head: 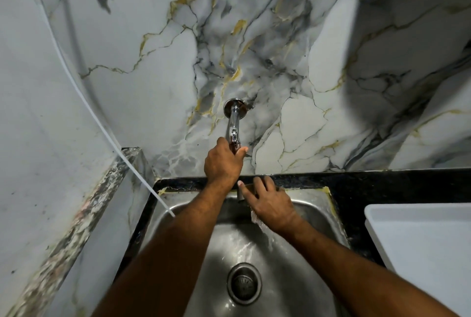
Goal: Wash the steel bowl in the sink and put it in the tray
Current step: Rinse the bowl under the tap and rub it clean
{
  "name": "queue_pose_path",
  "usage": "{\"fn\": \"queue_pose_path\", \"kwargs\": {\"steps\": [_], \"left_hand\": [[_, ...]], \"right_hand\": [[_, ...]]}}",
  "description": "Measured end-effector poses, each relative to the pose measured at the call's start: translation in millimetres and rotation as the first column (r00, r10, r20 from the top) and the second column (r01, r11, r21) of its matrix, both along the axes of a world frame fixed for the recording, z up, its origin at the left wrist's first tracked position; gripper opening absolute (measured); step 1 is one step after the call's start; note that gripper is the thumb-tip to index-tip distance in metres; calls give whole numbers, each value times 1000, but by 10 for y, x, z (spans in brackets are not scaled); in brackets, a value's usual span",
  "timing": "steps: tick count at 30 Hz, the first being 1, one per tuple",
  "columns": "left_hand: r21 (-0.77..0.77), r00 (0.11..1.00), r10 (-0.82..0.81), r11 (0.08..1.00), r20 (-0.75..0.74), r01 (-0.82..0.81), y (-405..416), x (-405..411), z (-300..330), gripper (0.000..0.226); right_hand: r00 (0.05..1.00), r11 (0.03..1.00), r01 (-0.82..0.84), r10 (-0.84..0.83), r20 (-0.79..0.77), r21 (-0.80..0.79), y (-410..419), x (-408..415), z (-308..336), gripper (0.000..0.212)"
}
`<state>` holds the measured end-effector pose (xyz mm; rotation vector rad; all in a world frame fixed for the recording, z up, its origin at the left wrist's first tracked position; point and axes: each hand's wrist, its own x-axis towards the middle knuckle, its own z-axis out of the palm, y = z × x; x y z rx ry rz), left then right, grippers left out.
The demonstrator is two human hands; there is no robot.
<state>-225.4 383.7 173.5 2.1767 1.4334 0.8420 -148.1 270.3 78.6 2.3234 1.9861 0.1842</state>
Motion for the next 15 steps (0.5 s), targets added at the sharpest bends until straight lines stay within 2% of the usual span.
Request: {"fn": "queue_pose_path", "kwargs": {"steps": [3, 5, 6, 7, 8, 9, 10, 11, 12, 14, 15], "left_hand": [[-41, 994, -69, 997, 82, 72, -159, -163, -181, 37], [-90, 989, -63, 993, 133, 75, -266, -340, -369, 38], [-130, 986, -52, 989, 159, 73, -309, -429, -468, 37], [-179, 982, -39, 981, 182, 73, -337, -508, -570, 36], [-228, 979, -26, 971, 202, 73, -394, -583, -652, 39], [-282, 976, -12, 956, 219, 75, -463, -649, -722, 42], [-345, 969, 5, 935, 246, 83, -527, -694, -783, 44], [-426, 956, 33, 899, 292, 99, -594, -715, -820, 49], [-532, 929, 85, 837, 360, 130, -656, -721, -849, 56], [-721, 817, 249, 640, 520, 265, -788, -693, -891, 68], [-767, 755, 326, 543, 568, 343, -845, -671, -908, 73]], "right_hand": [[987, 987, 141, -134, -91, 74, -23, -10, 47, 96], [893, 914, 373, -306, -329, 163, -76, 6, 76, 88], [778, 841, 515, -377, -503, 167, -101, 19, 102, 80], [586, 751, 653, -412, -698, 104, -104, 45, 123, 69], [317, 661, 749, -400, -860, -32, -130, 72, 169, 59], [17, 603, 771, -340, -940, -204, -176, 83, 222, 51], [-245, 585, 730, -260, -934, -354, -223, 69, 256, 42], [-399, 601, 667, -211, -892, -440, -288, 41, 296, 35], [-460, 627, 617, -203, -865, -475, -355, 6, 346, 30], [-461, 666, 571, -223, -859, -480, -473, -30, 433, 29], [-446, 689, 553, -230, -865, -468, -507, -47, 475, 31]]}}
